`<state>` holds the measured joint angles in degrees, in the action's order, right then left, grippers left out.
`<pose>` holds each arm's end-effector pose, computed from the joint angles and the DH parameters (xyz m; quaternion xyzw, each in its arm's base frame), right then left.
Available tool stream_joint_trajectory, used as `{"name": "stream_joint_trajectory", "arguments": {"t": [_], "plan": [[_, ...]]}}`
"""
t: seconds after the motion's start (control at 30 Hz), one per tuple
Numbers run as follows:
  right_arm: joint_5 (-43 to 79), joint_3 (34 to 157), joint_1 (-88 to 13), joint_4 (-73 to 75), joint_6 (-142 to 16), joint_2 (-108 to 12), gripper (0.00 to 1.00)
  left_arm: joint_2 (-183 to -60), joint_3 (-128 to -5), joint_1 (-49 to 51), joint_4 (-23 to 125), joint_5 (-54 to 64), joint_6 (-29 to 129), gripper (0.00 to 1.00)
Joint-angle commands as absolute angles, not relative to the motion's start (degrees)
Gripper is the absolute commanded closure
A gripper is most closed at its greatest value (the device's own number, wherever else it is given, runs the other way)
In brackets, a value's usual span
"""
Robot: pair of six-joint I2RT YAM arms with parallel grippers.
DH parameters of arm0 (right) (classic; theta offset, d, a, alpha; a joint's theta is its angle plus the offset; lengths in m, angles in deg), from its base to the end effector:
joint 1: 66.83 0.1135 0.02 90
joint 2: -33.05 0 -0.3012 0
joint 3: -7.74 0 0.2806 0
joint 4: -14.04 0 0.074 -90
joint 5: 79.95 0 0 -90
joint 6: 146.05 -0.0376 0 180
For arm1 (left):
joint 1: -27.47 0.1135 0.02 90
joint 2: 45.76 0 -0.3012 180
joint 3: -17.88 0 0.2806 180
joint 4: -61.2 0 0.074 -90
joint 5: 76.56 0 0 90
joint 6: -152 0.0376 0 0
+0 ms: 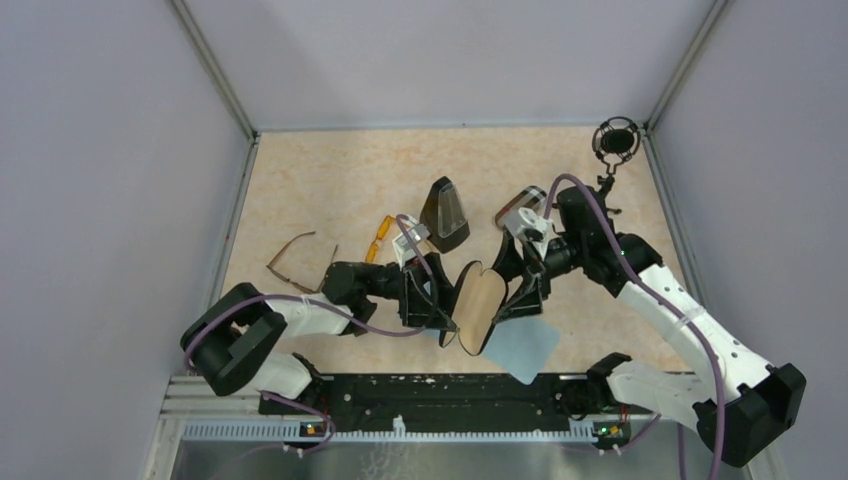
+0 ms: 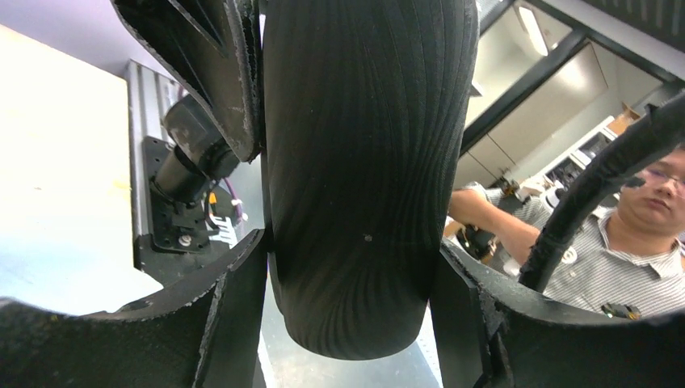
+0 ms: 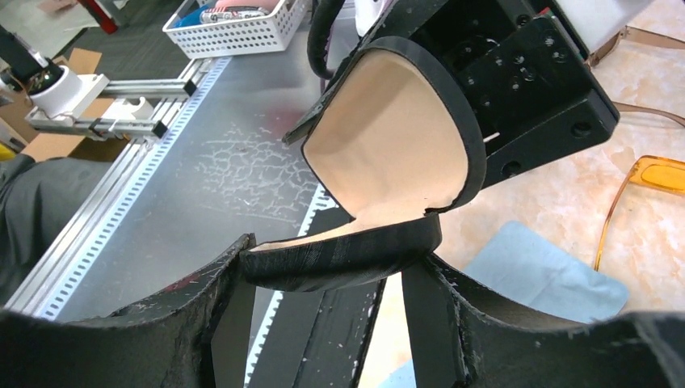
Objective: Organize the sunglasses
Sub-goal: Open the sunglasses case.
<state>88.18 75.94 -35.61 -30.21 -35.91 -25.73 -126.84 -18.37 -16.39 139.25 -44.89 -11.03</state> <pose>0.1586 0.1392 0.3703 -0.5612 0.4937 0.5907 0.3039 0.1586 -0.1968 0.2646 0.3103 0.5098 -0.7759 0.2046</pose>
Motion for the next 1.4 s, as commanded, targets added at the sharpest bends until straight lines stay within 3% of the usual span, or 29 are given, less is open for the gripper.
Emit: {"name": "stream_joint_trajectory", "arguments": {"t": [0.0,0.1,0.23,0.33,0.5,0.67,0.83,0.97,1.23,1.37], "plan": [[104.80,77.94,-31.68,-26.89,-24.72,-23.04,0.95,-131.23,-22.75,-15.51,151.59,-38.74,-18.34,1.00],[104.24,77.85,-32.02,-27.22,-24.25,-22.92,0.82,-130.88,-23.50,-14.91,151.54,-40.17,-18.97,1.00],[99.75,76.62,-32.79,-26.74,-22.78,-23.63,0.73,-129.13,-25.29,-13.18,151.58,-44.38,-20.41,1.00],[92.73,77.43,-33.00,-32.69,-13.35,-25.42,0.61,-127.74,-26.59,-11.85,151.52,-47.15,-22.27,1.00],[88.09,78.52,-34.43,-37.46,-7.83,-28.06,0.49,-126.78,-25.72,-8.51,150.04,-47.02,-22.00,1.00],[85.61,78.01,-35.10,-34.19,-11.10,-27.22,0.36,-124.75,-22.96,-6.00,137.61,-43.32,-12.84,1.00],[78.42,74.56,-36.01,-22.77,-19.89,-26.02,0.31,-120.71,-23.58,-5.81,122.07,-42.59,-3.89,1.00],[72.21,74.80,-36.51,-22.20,-20.91,-27.00,0.31,-114.91,-26.07,-5.83,99.84,-38.74,9.23,1.00],[61.38,75.21,-38.54,-23.04,-23.64,-25.71,0.34,-109.42,-29.08,-6.90,71.70,-21.19,27.20,1.00],[57.14,77.50,-38.52,-24.25,-25.52,-22.06,0.42,-109.76,-31.83,-8.66,61.20,-8.80,31.70,1.00]]}}
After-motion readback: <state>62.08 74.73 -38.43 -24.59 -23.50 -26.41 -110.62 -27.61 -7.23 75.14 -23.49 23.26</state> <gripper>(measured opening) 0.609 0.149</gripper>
